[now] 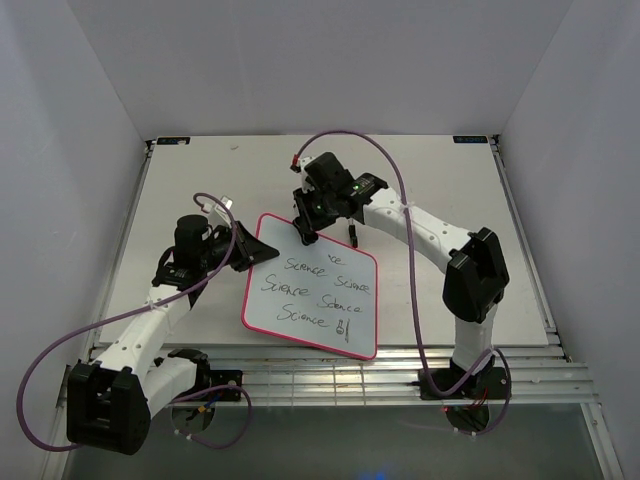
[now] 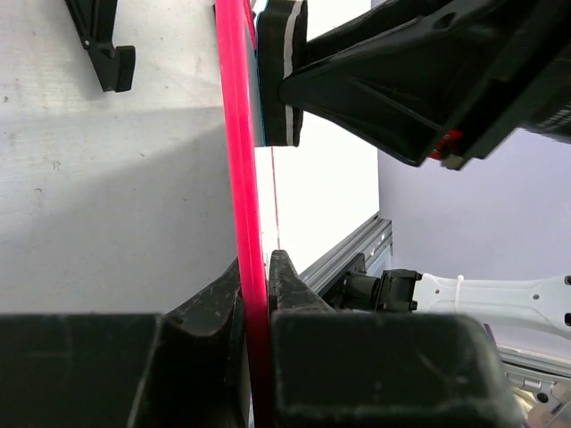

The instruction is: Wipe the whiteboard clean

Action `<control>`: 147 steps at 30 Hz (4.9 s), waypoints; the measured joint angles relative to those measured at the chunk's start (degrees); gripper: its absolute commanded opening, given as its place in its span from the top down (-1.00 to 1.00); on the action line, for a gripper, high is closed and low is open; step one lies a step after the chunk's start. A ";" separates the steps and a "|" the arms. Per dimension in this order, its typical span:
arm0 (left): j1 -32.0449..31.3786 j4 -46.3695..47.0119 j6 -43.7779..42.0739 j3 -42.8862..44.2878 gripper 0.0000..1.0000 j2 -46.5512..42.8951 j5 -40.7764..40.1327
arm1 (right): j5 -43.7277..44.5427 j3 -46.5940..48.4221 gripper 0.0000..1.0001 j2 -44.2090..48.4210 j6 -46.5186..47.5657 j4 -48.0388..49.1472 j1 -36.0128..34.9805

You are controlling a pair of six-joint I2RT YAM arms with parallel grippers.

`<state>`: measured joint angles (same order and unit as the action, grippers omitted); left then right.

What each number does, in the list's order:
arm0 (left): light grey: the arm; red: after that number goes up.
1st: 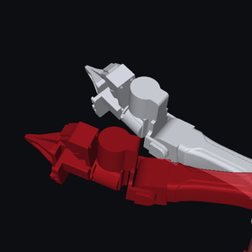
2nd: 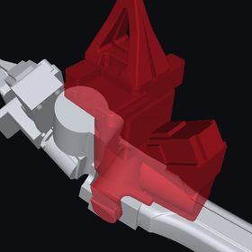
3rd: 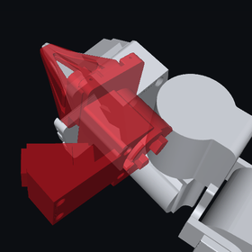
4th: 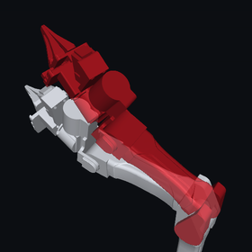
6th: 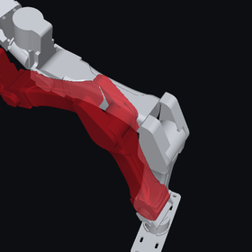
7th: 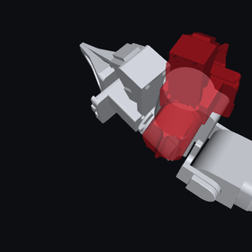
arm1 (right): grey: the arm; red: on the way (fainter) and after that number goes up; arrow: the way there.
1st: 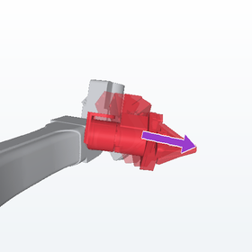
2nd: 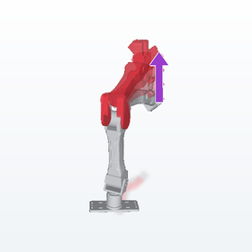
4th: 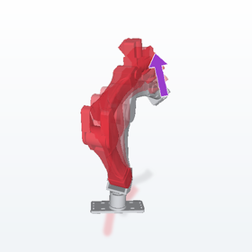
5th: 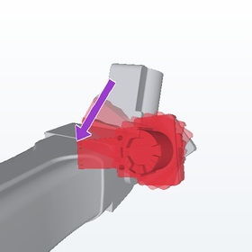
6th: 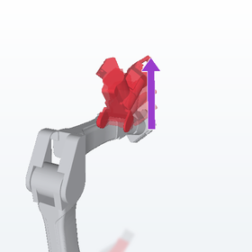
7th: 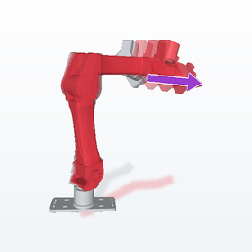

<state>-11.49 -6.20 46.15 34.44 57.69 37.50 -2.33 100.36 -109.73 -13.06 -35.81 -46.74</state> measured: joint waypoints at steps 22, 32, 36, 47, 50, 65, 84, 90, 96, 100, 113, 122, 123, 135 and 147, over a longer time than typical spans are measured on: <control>-1.64 1.66 2.40 -2.16 1.00 -2.05 0.07 | -5.46 -43.69 0.70 24.35 -3.82 29.22 3.10; -1.77 2.69 4.11 -2.91 1.00 -2.05 -2.45 | -11.06 -59.54 0.70 28.09 -8.37 42.42 13.27; -1.75 2.84 4.20 -2.91 1.00 -2.05 -2.97 | -13.16 -59.78 0.71 26.14 -8.57 42.95 16.44; -0.37 3.78 3.96 -2.84 1.00 -1.77 -2.40 | -9.38 -42.45 0.71 19.63 -4.42 26.29 9.70; -0.31 4.02 3.82 -2.78 1.00 -1.42 -2.27 | -9.86 -34.25 0.72 17.09 -3.58 21.79 4.79; -0.66 4.66 3.50 -2.75 1.00 0.02 -2.67 | -16.17 -43.30 0.73 17.55 -4.96 28.61 14.47; -0.79 6.43 3.30 -2.78 1.00 -0.15 -0.63 | -11.28 -34.60 0.74 21.79 -6.88 25.55 -5.49; -1.31 8.48 2.91 -2.78 1.00 -0.13 -0.52 | -10.86 -33.07 0.74 21.66 -7.04 26.21 -7.78; -1.38 7.26 3.50 -2.80 1.00 -0.13 -1.70 | -8.50 -43.19 0.74 25.29 -7.56 26.60 1.64; -1.38 6.54 4.15 -2.86 1.00 -0.13 -2.38 | -4.28 -45.00 0.74 24.98 -7.48 22.71 5.22; -1.01 8.46 3.82 -2.91 1.00 -0.44 -1.90 | -7.74 -21.99 0.74 15.78 -4.13 12.92 -5.20; -0.57 8.74 3.54 -2.91 1.00 -1.20 -3.08 | -6.40 -16.90 0.75 12.83 -3.28 10.86 -7.32; -0.59 8.55 3.67 -2.91 1.00 -1.03 -3.08 | -5.81 -17.84 0.76 13.22 -3.32 11.65 -7.39; -0.81 6.21 5.14 -2.93 1.00 -0.46 -4.17 | -5.68 -31.80 0.78 14.69 -4.07 15.67 6.54; -0.55 5.73 5.18 -2.99 1.00 -0.72 -3.72 | -2.47 -28.87 0.79 16.55 0.26 12.04 -1.73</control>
<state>-12.03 -0.47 51.33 31.44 56.97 33.78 -4.80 71.48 -93.19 -12.80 -23.77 -48.47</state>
